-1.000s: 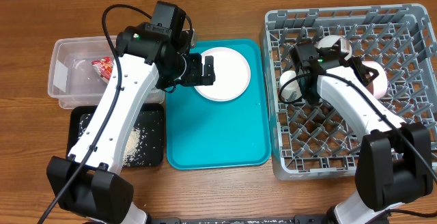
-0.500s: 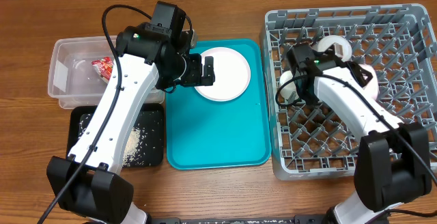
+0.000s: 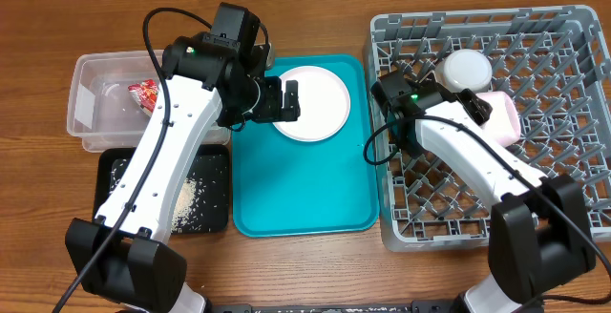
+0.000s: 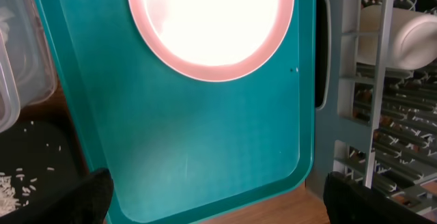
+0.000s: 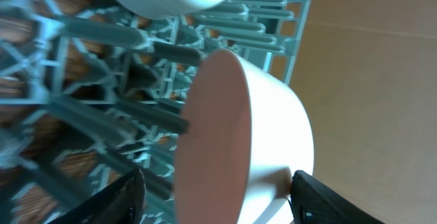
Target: Sort waste into correct bins and load items into the dishwasher
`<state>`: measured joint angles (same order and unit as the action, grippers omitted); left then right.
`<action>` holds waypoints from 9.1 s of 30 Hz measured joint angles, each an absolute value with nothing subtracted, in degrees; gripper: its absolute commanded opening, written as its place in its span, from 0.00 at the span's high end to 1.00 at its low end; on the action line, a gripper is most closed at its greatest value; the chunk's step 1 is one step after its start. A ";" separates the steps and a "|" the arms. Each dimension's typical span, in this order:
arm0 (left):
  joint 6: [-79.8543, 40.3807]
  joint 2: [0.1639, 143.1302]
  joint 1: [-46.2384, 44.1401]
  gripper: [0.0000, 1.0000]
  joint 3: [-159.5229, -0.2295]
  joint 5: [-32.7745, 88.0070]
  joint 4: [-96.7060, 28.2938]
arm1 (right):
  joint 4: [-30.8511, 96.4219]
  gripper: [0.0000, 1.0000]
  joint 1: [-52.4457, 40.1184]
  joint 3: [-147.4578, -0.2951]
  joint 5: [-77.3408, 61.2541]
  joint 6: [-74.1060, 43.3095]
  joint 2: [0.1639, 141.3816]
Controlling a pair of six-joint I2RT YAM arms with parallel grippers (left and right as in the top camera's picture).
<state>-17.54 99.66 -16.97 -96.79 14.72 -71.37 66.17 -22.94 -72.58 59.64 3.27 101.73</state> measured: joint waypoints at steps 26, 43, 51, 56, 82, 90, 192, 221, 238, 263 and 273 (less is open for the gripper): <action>-17.54 99.66 -16.71 0.00 -96.79 14.72 -73.34 | 54.89 0.25 -15.57 -72.55 34.39 3.20 74.98; -17.54 99.66 -16.71 0.00 -96.79 14.72 -74.15 | 59.68 0.96 5.26 -72.53 2.79 -17.56 75.46; -17.54 99.66 -16.71 0.00 -96.79 14.72 -74.19 | 60.69 0.92 5.21 -72.53 -3.53 -20.34 84.79; -17.54 99.66 -16.71 0.00 -96.79 14.72 -74.22 | 59.77 0.90 5.21 -72.51 -5.04 -20.88 88.55; -17.54 99.66 -16.34 0.00 -96.79 13.30 -75.20 | 54.39 0.66 5.21 -72.51 -7.51 -20.99 88.79; -17.56 99.66 -16.34 0.00 -96.79 13.21 -75.00 | 55.77 0.65 5.21 -72.51 -4.67 -20.99 88.79; -17.56 99.66 -16.34 0.00 -96.79 11.73 -75.29 | 58.76 0.67 3.33 -71.07 -11.90 -20.93 90.28; -19.33 99.66 14.04 0.00 -99.88 26.28 -76.05 | 26.22 0.55 -33.19 -73.45 -6.96 -19.40 95.83; -19.31 99.66 14.13 0.00 -99.88 27.05 -76.36 | 0.12 0.43 -43.90 -73.56 3.29 -4.47 113.25; -19.33 99.66 14.13 0.00 -99.88 27.07 -76.36 | 12.25 0.33 -43.88 -75.81 3.49 4.93 121.27; -19.33 99.66 14.13 0.00 -99.88 27.18 -76.40 | 21.67 0.32 -43.88 -75.31 -1.72 2.66 117.23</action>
